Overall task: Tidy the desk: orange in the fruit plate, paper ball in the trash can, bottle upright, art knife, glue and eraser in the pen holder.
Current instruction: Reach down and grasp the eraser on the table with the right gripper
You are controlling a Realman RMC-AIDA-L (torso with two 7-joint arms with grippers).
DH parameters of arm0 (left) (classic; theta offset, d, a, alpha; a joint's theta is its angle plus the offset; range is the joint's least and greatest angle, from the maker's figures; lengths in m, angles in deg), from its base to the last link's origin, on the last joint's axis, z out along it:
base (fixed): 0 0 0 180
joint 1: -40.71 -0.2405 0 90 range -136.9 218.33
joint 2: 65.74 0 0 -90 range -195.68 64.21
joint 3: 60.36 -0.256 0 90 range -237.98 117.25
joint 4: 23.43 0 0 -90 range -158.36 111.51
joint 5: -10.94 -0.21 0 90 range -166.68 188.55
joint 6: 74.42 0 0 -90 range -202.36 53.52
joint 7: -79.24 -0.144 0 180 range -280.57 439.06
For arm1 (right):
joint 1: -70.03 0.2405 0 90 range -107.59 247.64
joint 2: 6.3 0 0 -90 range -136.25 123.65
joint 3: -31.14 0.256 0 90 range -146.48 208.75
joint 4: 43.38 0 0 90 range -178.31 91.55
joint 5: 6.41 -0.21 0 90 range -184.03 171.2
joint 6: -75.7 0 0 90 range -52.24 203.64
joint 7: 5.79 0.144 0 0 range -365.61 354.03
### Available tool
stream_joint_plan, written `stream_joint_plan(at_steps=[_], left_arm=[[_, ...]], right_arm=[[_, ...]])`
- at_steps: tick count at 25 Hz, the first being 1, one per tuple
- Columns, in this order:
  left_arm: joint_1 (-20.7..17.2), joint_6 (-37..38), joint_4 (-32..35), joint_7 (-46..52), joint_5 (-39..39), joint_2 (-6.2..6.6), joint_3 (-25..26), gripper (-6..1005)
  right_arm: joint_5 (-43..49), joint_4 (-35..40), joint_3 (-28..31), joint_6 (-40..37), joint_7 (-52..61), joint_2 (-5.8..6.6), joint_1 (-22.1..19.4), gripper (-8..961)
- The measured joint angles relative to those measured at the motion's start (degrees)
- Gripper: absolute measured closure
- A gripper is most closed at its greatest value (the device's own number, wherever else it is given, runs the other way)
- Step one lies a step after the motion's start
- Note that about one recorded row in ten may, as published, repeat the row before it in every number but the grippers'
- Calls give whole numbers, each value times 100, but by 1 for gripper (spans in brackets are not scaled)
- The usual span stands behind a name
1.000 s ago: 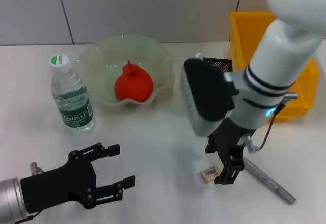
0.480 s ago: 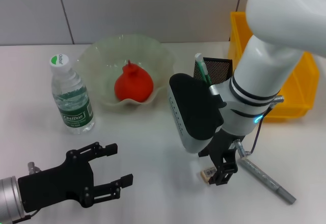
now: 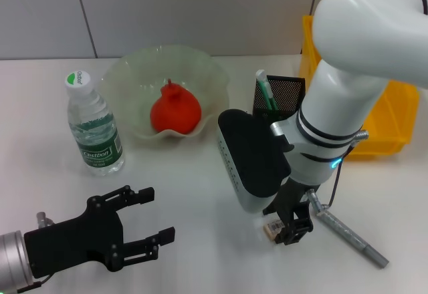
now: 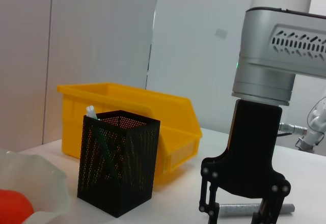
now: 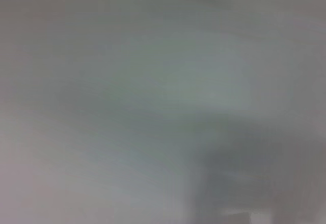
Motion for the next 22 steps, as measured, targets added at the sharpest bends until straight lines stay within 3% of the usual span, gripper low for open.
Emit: stream_joint_plan(at_steps=[14, 22], left_arm=[[0, -2, 0, 0, 3, -2, 0, 187], [0, -2, 0, 0, 3, 5, 6, 186]], right_arm=[[-138, -50, -338, 254, 0, 0, -18, 502], [-139, -57, -404, 294, 12, 0, -10, 597]])
